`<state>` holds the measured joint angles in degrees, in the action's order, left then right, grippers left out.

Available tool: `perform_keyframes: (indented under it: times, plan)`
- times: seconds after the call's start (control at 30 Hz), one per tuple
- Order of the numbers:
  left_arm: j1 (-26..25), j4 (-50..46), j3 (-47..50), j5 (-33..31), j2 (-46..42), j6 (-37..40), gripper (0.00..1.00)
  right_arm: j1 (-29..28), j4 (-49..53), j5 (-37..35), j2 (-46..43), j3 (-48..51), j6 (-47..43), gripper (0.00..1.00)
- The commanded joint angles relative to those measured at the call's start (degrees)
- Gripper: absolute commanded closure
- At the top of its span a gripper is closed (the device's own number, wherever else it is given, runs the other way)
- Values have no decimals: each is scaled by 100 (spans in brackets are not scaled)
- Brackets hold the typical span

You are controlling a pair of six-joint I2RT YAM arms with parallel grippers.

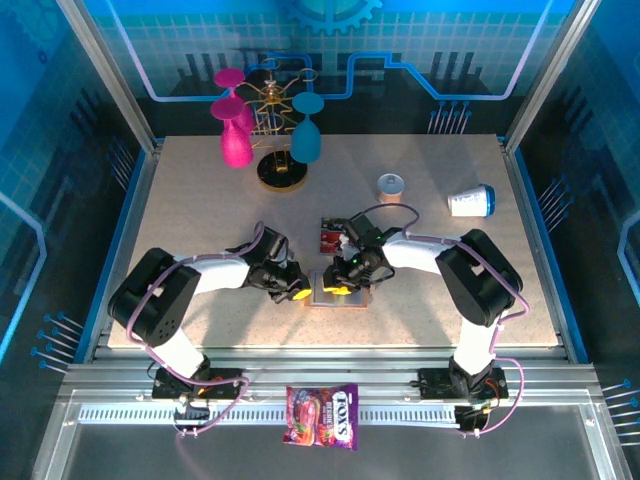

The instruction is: Take the credit cards out of the card holder

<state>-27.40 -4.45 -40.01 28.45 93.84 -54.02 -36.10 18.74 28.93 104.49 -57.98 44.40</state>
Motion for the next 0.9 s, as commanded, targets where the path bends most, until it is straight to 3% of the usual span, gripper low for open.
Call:
perform_keyframes:
  times: [0.0,0.3,0.87]
  plan:
    - [-29,-306,-36,-129,-252,47,90,96,-101,57,-154,190,56,69]
    - [-34,-421,-268,-116,-380,22,88,225,-545,259,-330,519,127,70]
    - [-186,66,-382,-15,-177,-219,73,349,-1177,588,-284,726,216,72]
